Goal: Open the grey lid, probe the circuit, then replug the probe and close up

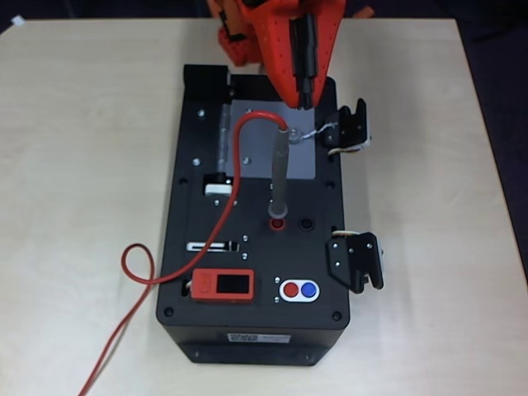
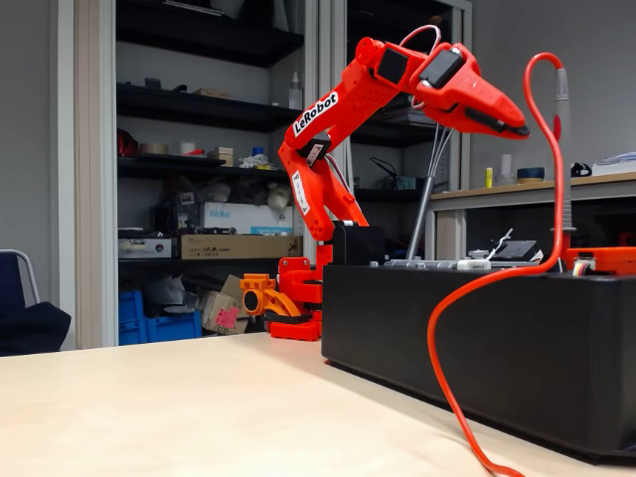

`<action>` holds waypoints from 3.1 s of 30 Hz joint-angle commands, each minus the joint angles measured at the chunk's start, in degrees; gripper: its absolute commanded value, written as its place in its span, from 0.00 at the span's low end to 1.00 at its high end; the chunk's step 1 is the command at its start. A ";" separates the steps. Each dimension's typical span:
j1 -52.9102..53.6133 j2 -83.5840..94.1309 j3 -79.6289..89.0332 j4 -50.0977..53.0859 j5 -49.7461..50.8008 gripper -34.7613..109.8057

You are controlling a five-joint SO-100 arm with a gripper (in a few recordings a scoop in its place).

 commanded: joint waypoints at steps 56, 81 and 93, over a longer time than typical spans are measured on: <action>-10.72 16.61 31.55 0.70 -17.31 0.36; -11.07 12.04 35.42 -8.26 -10.90 0.30; -10.20 11.69 34.63 -9.05 -8.17 0.24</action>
